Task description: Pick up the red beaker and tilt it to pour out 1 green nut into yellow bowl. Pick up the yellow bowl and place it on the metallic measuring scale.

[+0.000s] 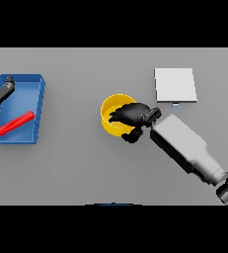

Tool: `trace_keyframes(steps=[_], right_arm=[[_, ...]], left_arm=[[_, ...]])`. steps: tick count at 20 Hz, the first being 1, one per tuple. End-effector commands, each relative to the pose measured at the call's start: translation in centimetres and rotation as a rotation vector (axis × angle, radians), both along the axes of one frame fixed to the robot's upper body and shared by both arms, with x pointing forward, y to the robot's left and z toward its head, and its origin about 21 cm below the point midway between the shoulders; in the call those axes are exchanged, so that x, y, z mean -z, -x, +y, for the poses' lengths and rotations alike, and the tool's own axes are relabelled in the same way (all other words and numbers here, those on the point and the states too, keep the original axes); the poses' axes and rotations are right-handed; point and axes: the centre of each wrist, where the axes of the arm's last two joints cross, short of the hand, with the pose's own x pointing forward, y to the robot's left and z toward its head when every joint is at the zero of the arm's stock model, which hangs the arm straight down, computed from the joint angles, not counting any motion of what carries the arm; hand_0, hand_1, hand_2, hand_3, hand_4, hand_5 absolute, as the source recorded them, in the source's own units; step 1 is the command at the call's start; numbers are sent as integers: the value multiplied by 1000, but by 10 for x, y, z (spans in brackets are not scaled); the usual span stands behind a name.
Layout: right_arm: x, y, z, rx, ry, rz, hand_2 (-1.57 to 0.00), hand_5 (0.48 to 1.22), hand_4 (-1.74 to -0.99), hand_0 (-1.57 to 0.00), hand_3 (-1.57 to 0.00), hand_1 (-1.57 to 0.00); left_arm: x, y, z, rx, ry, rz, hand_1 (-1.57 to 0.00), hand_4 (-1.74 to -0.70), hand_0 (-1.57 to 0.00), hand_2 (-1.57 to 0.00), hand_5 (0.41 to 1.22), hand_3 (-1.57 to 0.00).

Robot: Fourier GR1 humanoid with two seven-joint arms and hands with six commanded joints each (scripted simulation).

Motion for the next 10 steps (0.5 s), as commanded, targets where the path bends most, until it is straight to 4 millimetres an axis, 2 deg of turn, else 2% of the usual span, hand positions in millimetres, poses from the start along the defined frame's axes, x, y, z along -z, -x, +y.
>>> trace_keyframes(steps=[1,3,4,6,8,10], right_arm=[[1,1,1,-9,2,-1,-147,839,-1321,-161,-182,-135],[-1,1,-1,-19,-15,10,-614,976,-1394,-669,-309,-652],[-2,1,-3,-25,-14,24,-806,1025,-1463,-849,-399,-836],[-3,1,-4,-32,-10,41,-1081,1096,-1557,-1109,-706,-1100],[-4,1,-5,-34,-5,51,-1176,1141,-1623,-1275,-1007,-1270],[-4,2,-6,-31,-5,43,-1234,1170,-1666,-1382,-1210,-1378]], left_arm=[[2,0,-1,-5,-2,1,1,-752,1,1,701,1],[0,-2,2,-11,1,2,1,-755,1,1,703,1],[1,-1,1,-8,1,6,1,-755,1,1,704,1],[4,1,-2,-9,-6,3,1,-756,1,1,701,1],[-1,0,-1,-8,-8,-4,1,-751,1,1,698,1],[-3,1,-3,6,-13,-9,1,-747,1,1,692,1]])
